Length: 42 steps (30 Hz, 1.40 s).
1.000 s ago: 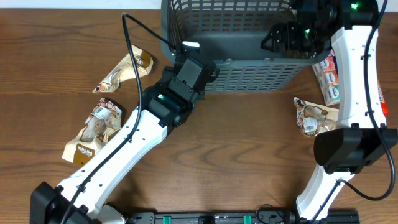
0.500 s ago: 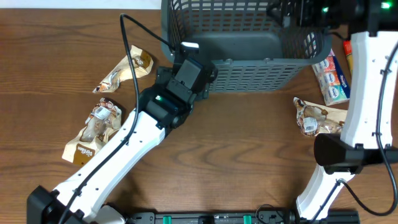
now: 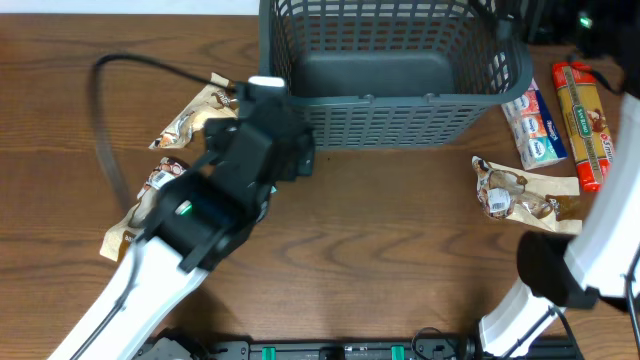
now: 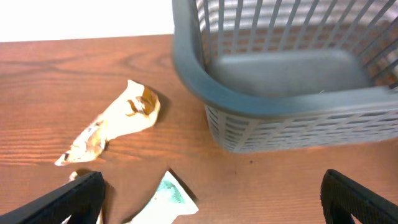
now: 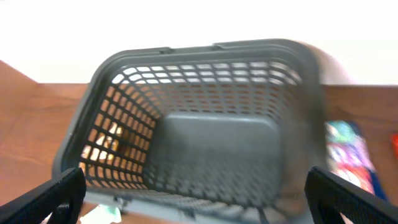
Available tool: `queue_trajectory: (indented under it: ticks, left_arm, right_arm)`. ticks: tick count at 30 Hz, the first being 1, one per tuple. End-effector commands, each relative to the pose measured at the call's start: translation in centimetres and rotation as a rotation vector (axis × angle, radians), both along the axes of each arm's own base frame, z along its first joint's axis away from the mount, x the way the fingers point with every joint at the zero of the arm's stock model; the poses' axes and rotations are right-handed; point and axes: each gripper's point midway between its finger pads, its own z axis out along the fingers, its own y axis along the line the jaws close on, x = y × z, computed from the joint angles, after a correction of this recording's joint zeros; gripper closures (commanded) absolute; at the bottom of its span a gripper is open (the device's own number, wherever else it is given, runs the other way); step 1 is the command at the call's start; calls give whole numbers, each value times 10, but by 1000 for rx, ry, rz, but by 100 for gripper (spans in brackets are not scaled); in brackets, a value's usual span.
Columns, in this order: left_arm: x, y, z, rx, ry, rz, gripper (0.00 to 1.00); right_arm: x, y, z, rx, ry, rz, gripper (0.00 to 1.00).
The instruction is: Pack container
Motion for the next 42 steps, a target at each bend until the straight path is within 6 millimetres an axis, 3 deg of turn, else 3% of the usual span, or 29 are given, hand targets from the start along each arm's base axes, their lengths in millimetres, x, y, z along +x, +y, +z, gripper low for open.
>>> queue_trajectory:
  ticks: [1,5,12,18,25,29,38,42]
  left_arm:
    - [-16,21,34,-35,-83,30,1]
    - [-36,45,52,-39,-133,68,1]
    - [-61,88,69,7,-196,174,1]
    - [-73,97,59,48,-151,169,1]
    - [-81,104,45,105,-90,163,1]
    - [-83,105,42,115,-78,162,1]
    - [-86,107,38,134,-57,160,1]
    - [-89,109,34,151,-38,158,1]
  right_arm:
    - [-36,-31,25,-55,-48,-153,1]
    - [-76,-70,25,-124,-5,-344,1]
    - [-136,-106,61,-145,-113,-608,1]
    - [-177,-120,77,-177,-176,-746,1]
    - [-215,-141,64,-191,-134,-939,1]
    - [-223,-144,43,-191,-65,-977,1]
    - [-213,-157,-20,-257,169,-1040,1]
    - [-189,-164,-40,-329,229,-1006,1]
